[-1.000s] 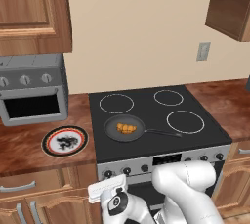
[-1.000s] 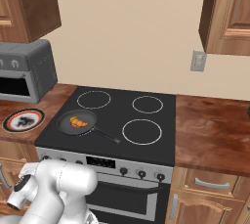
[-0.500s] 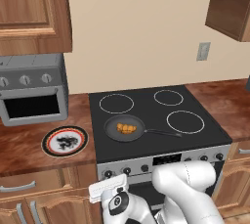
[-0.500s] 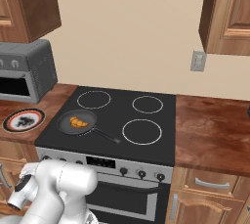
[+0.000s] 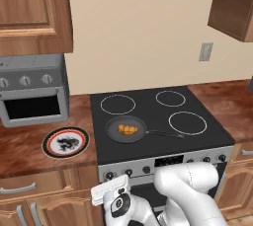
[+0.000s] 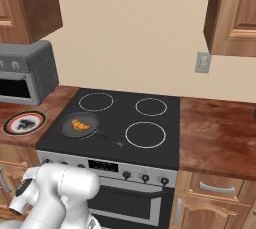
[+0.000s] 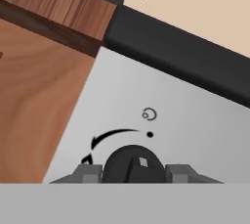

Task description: Pick the croissant and place it on the pan. Then turn on the stove to warm the croissant.

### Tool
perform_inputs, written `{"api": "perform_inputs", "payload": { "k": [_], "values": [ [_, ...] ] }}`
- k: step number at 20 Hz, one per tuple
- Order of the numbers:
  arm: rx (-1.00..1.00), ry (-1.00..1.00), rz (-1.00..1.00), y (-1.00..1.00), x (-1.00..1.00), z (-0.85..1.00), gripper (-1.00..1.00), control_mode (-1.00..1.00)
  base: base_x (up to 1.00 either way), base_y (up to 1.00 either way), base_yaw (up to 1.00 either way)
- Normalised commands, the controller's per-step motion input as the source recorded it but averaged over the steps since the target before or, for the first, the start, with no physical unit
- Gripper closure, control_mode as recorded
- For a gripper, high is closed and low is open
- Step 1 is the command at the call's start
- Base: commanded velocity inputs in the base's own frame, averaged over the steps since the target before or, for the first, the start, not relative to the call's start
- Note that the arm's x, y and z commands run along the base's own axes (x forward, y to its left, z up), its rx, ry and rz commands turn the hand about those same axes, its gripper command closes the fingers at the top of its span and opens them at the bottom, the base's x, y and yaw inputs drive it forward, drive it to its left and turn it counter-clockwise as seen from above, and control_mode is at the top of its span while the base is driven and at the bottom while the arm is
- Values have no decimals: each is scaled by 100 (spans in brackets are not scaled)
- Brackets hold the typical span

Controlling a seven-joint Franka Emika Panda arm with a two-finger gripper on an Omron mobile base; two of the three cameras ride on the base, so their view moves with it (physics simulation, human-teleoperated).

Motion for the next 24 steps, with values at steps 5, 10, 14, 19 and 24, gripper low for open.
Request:
{"api": "perform_inputs", "payload": {
  "k": [5,10,14,19,24],
  "values": [
    [-16,0,2,0,0,0,100,-100,0,0,0],
    [-18,4,8,7,0,0,100,-100,0,0,0],
    [-16,5,10,11,0,0,100,-100,0,0,0],
    [-13,6,12,14,0,0,100,-100,0,0,0],
    [-13,8,14,16,0,0,100,-100,0,0,0]
  ]
}}
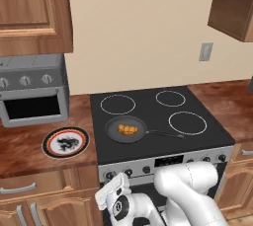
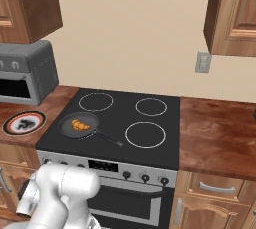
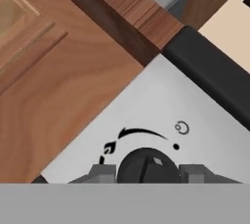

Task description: Pick the croissant and place it on the pan. Then turn on the stove to warm the croissant.

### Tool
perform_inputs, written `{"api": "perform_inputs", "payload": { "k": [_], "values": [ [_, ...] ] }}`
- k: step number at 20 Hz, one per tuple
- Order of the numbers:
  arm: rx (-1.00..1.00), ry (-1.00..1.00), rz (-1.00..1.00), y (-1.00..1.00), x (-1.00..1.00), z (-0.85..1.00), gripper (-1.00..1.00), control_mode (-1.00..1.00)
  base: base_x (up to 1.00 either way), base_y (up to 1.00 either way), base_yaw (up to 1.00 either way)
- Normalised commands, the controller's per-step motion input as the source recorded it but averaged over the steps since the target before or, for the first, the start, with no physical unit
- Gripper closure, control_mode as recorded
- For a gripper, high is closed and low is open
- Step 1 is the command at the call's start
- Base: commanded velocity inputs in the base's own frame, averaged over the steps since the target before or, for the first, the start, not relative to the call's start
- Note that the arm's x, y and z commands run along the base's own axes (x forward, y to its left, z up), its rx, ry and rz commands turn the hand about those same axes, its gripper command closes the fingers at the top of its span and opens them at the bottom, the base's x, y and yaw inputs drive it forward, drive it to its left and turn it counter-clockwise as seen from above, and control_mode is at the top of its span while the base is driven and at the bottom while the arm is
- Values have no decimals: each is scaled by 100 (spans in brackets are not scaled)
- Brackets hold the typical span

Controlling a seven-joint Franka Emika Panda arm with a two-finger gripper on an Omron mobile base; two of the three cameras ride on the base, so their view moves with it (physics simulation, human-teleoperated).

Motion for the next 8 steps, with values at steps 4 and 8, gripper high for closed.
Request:
{"api": "perform_inputs", "payload": {
  "k": [4,8],
  "values": [
    [-14,10,14,15,0,0,100,-100,0,0,0],
    [-14,11,13,14,0,0,100,-100,0,0,0]
  ]
}}
